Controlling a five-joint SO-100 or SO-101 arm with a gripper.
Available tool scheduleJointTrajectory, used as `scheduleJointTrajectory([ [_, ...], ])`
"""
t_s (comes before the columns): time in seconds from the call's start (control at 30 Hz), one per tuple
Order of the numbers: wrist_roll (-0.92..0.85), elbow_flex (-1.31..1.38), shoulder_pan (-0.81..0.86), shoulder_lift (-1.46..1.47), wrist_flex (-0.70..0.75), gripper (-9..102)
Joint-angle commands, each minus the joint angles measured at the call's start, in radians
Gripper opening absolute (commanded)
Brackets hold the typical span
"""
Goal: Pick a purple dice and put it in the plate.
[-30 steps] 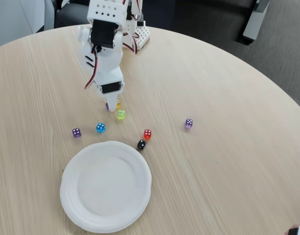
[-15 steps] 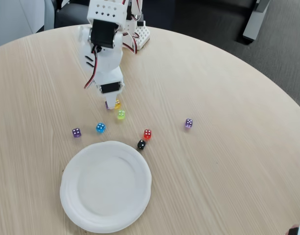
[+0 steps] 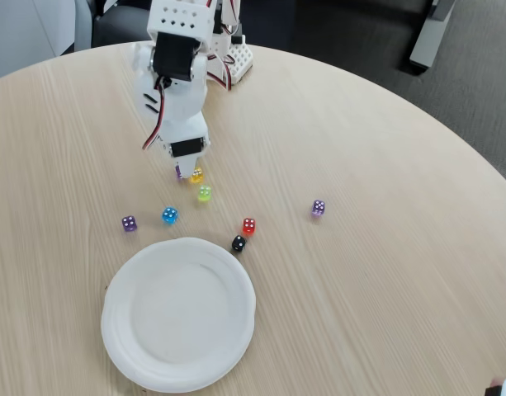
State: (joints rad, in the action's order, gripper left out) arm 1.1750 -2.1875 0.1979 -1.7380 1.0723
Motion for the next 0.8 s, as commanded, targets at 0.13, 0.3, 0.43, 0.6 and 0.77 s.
scheduleJointTrajectory([
  [0.13, -0.017, 0.031, 0.006, -0.003, 0.002, 0],
  [0.3, -0.038, 0.04, 0.006, -0.02, 0.0, 0],
  [0.43, -0.067, 0.04, 0.009, -0.023, -0.008, 0],
  [0.6, -0.101, 0.051, 0.052, -0.026, -0.008, 0],
  [0.77, -0.126, 0.175, 0.075, -0.026, 0.003, 0],
])
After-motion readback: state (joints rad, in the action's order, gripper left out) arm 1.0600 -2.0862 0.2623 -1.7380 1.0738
